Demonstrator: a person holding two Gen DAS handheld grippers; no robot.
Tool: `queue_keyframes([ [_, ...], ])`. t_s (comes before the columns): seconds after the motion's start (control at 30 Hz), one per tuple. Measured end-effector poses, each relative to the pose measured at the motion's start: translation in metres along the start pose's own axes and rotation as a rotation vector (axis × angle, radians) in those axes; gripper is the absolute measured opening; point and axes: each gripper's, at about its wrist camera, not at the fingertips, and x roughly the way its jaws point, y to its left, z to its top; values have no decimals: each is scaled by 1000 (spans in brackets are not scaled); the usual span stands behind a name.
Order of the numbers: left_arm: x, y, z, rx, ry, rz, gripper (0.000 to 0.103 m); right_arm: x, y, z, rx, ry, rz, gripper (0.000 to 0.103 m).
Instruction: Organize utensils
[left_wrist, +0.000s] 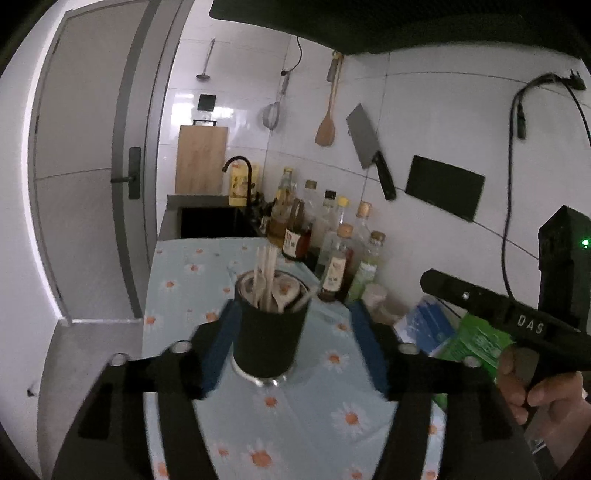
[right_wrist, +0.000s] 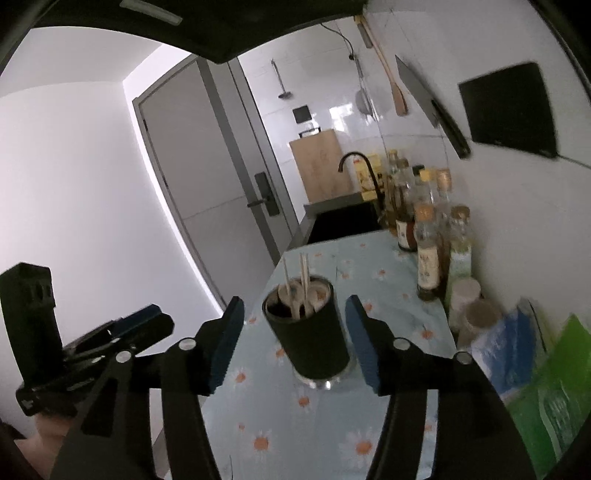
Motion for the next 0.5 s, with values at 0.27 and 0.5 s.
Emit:
queue_keyframes([
  [0.27, -31, -39, -34, 14, 45, 88, 96, -54, -6, -33, -42, 21, 1, 98],
  [0.5, -61, -58, -63, -16, 73, 141, 96, -88, 0, -66, -105, 49, -2, 98],
])
